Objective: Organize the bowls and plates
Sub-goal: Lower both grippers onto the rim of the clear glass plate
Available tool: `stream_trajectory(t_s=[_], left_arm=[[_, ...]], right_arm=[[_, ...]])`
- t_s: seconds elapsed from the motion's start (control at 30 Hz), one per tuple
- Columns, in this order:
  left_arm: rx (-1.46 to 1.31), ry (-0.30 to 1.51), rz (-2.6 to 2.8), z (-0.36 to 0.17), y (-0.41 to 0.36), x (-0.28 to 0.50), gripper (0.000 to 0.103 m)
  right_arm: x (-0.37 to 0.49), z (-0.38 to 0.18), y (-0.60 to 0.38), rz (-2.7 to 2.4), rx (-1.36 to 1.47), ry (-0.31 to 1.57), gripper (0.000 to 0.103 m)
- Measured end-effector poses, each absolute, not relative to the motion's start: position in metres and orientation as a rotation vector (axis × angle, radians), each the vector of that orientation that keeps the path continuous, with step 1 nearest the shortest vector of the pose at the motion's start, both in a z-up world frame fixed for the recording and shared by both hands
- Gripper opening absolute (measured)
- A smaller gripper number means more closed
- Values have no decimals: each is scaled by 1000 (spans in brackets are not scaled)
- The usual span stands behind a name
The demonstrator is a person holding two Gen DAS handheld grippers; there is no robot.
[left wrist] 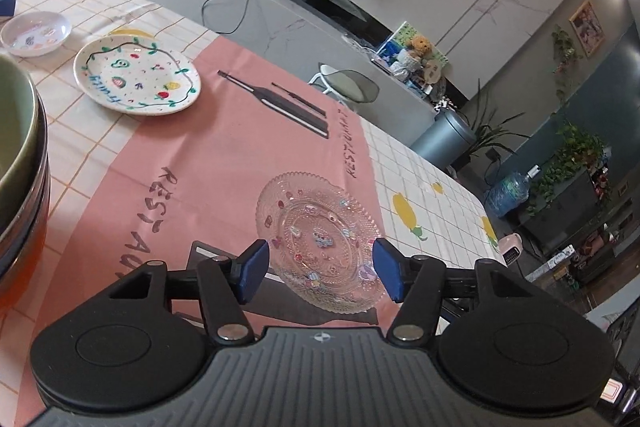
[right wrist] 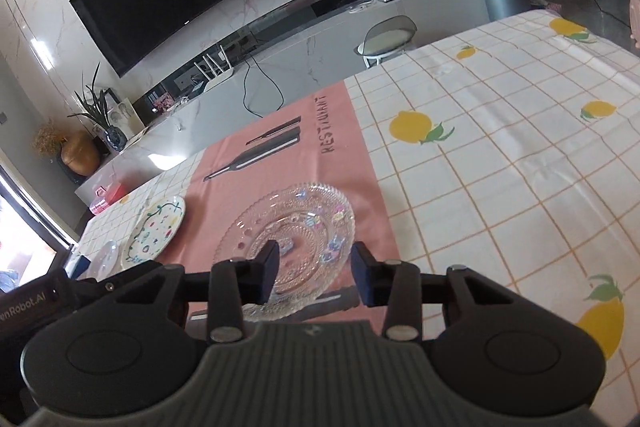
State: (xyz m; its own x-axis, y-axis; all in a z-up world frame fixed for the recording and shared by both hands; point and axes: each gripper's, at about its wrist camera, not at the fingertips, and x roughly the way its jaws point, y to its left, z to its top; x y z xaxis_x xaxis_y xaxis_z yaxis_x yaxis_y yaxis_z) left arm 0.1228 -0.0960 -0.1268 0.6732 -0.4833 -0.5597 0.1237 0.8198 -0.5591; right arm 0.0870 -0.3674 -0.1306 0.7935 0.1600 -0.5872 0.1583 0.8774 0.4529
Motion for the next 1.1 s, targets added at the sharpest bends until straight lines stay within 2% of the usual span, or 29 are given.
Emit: stream_trajectory(t_s=[0.07,0.17,0.3,0.5,0.6,0.67,0.9,1.03,1.1], left_arm=[[-496,767,-345,-132,-98,129,68],[-507,795,-323,-139,-97,138,61],[-554,800,-331,-148,-93,151,54],[-575,792,-317,-160,-91,163,54],[-595,804,-306,-165,-90,168,51],[-607,812,-312,-169,-90,170,45],[-611,833,-323,-175,-93,177,26],[-603,835,-305,-176,-92,177,13],[-615,842,-300,-177,-91,178,11]], right_arm=[[93,-136,-371,6,483,648,42],[103,-144,-378,7,503,661,53],[116,-158,-394,45,634,698,53],[128,-175,-408,65,757,699,52],[134,-182,-408,69,780,719,45],[138,-187,-408,74,797,726,42],[145,-194,-408,86,829,743,18],[147,-197,-409,86,841,744,15],[147,-197,-409,80,839,744,11]])
